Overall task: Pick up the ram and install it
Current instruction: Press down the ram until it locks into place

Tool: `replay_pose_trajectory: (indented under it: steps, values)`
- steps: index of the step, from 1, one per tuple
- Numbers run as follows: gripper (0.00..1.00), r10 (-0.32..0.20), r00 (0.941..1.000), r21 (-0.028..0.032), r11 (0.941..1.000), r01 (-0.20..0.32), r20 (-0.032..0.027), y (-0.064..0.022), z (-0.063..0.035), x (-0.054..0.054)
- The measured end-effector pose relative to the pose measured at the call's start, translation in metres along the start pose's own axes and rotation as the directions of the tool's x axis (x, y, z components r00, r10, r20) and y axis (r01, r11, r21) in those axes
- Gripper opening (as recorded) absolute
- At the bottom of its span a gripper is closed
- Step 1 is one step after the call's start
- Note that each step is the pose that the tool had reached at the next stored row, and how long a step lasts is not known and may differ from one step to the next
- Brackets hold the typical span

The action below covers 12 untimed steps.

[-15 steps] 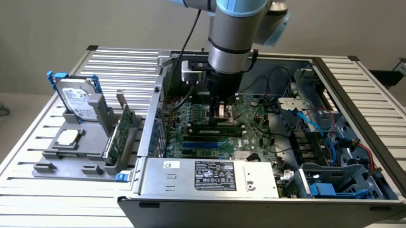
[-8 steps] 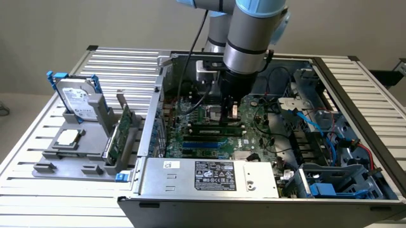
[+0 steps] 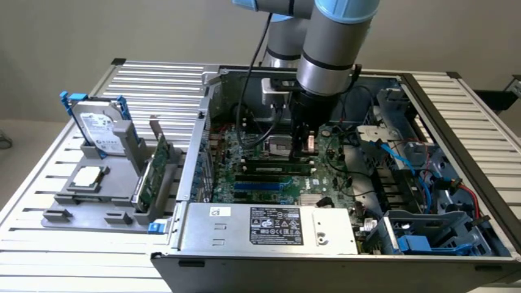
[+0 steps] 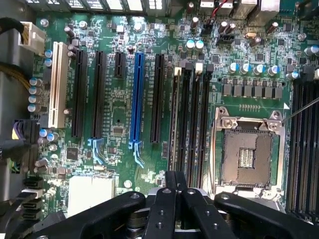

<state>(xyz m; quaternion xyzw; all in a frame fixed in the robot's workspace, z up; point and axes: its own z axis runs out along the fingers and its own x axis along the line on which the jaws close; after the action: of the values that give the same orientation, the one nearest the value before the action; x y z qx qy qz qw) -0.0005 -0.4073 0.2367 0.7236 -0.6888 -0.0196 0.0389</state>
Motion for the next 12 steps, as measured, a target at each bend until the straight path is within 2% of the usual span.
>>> replay_pose_trajectory:
  steps: [2, 4, 9, 12]
  values:
    - [0.11, -0.001, 1.0000, 0.0054, 1.0000, 0.001, 0.0012, -0.0001, 0.0008, 0.0000]
    - [0.11, -0.001, 1.0000, 0.0081, 1.0000, 0.001, 0.0047, 0.0006, 0.0022, 0.0000]
    - [0.11, -0.002, 0.9999, 0.0096, 1.0000, 0.002, 0.0117, 0.0044, 0.0047, -0.0004]
    - [0.11, -0.002, 0.9999, 0.0097, 1.0000, 0.002, 0.0126, 0.0045, 0.0056, -0.0005]
